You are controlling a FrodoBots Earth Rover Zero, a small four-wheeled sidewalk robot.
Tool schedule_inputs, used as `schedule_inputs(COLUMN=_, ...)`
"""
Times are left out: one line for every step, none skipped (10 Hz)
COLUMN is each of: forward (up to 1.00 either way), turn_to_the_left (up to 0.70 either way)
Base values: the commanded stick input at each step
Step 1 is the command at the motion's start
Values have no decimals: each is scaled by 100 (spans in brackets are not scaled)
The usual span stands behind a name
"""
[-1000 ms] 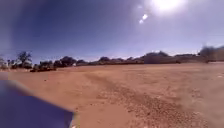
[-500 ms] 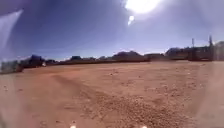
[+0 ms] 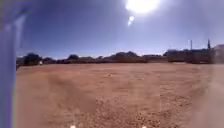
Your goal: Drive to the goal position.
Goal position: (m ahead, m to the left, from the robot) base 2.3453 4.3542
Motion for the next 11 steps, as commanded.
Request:
schedule_inputs(forward=70, turn_to_the_left=0)
schedule_inputs(forward=70, turn_to_the_left=0)
schedule_inputs(forward=70, turn_to_the_left=0)
schedule_inputs(forward=70, turn_to_the_left=0)
schedule_inputs(forward=70, turn_to_the_left=0)
schedule_inputs(forward=70, turn_to_the_left=0)
schedule_inputs(forward=70, turn_to_the_left=0)
schedule_inputs(forward=70, turn_to_the_left=0)
schedule_inputs(forward=70, turn_to_the_left=0)
schedule_inputs(forward=70, turn_to_the_left=0)
schedule_inputs(forward=70, turn_to_the_left=0)
